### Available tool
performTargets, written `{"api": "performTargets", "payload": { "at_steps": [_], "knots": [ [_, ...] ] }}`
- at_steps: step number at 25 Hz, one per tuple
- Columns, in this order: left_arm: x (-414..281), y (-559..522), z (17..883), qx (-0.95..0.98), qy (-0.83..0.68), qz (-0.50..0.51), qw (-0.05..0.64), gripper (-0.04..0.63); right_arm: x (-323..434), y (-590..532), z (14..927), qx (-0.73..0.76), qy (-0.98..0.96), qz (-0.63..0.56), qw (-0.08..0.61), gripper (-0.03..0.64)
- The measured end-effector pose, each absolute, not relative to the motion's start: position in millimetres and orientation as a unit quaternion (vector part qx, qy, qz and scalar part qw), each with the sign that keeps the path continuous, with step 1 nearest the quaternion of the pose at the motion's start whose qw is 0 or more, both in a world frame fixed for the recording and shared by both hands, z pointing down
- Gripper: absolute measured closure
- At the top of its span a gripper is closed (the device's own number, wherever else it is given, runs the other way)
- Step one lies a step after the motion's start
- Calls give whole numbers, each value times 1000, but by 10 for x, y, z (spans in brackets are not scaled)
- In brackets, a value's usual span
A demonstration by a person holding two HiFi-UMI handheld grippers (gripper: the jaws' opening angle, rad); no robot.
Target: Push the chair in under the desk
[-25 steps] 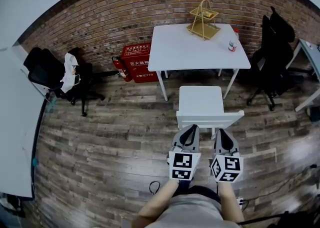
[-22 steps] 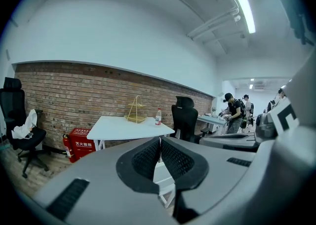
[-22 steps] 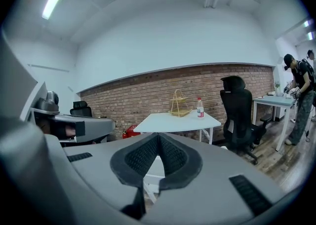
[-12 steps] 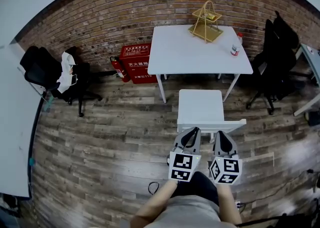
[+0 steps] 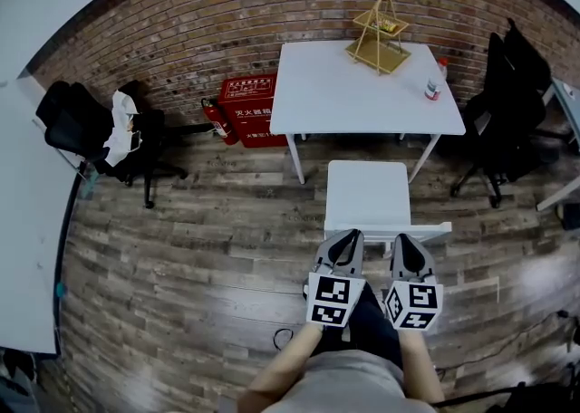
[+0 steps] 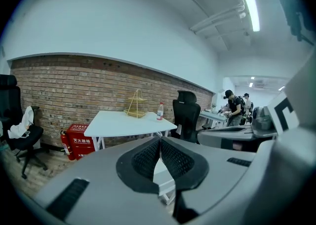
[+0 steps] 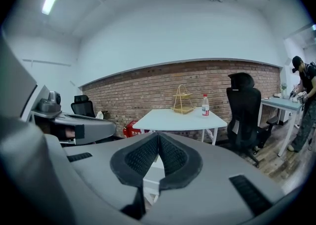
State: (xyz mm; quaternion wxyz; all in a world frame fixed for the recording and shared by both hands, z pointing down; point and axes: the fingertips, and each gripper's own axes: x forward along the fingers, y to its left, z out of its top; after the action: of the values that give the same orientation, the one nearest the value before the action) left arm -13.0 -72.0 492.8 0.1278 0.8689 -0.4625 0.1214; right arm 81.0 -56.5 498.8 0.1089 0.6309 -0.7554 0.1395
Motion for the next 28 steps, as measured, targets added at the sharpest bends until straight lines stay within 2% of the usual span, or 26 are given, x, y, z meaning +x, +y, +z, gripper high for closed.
{"api": "performTargets", "payload": {
  "at_steps": [28],
  "knots": [
    [537,-1597,5341,849,-467,201,146,574,1367,-1588,5381,513,-821,157,197,600]
  ]
}}
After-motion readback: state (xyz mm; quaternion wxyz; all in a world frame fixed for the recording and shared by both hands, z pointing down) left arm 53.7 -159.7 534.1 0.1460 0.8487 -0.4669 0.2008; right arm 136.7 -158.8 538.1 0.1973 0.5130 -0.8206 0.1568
